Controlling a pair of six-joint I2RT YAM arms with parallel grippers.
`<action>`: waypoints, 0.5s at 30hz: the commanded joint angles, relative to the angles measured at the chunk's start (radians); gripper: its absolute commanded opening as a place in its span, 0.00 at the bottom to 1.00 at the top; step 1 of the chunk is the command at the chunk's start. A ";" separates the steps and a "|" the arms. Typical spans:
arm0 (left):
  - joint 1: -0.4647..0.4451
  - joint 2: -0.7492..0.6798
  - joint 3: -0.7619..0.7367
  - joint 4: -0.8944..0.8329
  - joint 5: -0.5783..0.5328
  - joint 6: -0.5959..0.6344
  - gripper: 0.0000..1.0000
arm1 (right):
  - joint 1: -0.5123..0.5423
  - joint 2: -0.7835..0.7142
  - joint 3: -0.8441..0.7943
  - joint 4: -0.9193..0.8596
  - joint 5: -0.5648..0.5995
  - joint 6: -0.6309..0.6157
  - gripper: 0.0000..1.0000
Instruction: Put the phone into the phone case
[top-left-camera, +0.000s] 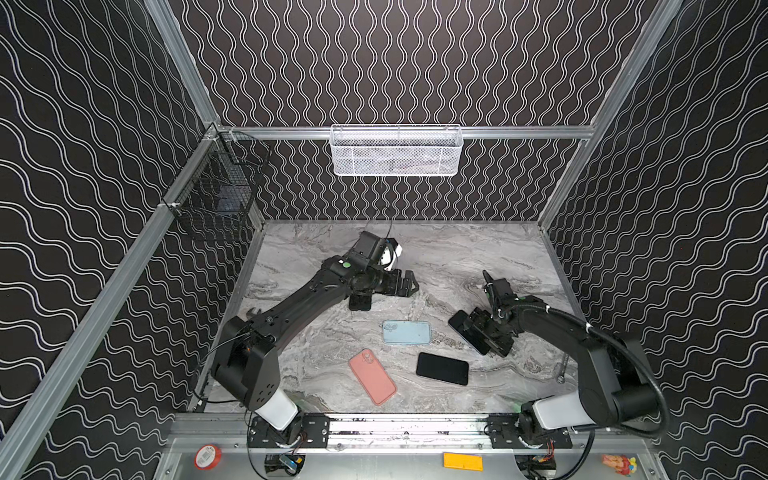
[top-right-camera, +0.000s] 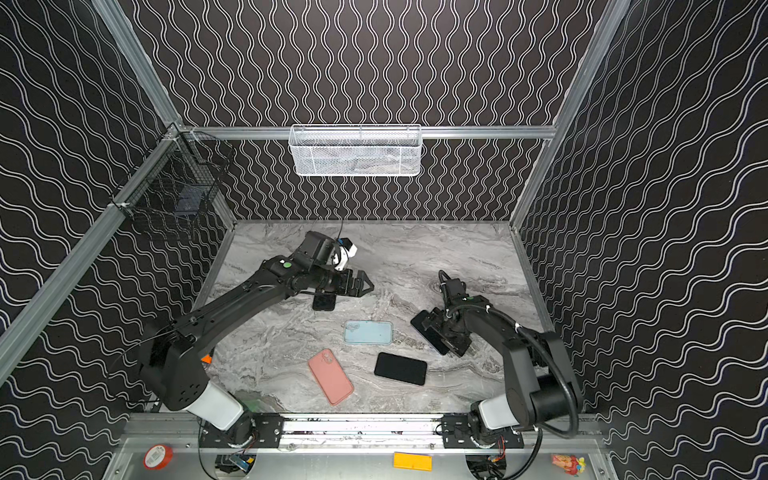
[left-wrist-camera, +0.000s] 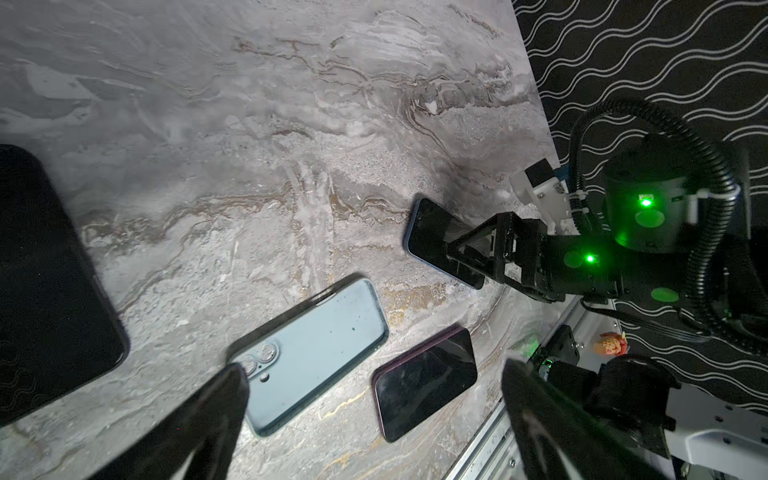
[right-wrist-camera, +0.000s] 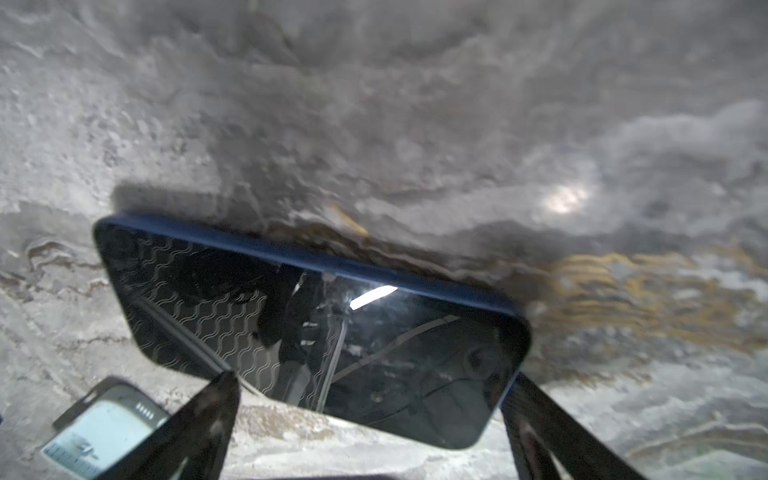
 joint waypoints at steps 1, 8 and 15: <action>0.026 -0.002 -0.008 0.022 0.016 -0.005 0.99 | 0.036 0.111 0.018 0.256 -0.061 -0.025 1.00; 0.077 0.008 -0.031 0.043 0.050 -0.008 0.99 | 0.114 0.247 0.146 0.288 -0.067 0.002 0.99; 0.100 0.016 -0.011 0.047 0.068 -0.003 0.99 | 0.161 0.314 0.304 0.261 -0.025 -0.013 1.00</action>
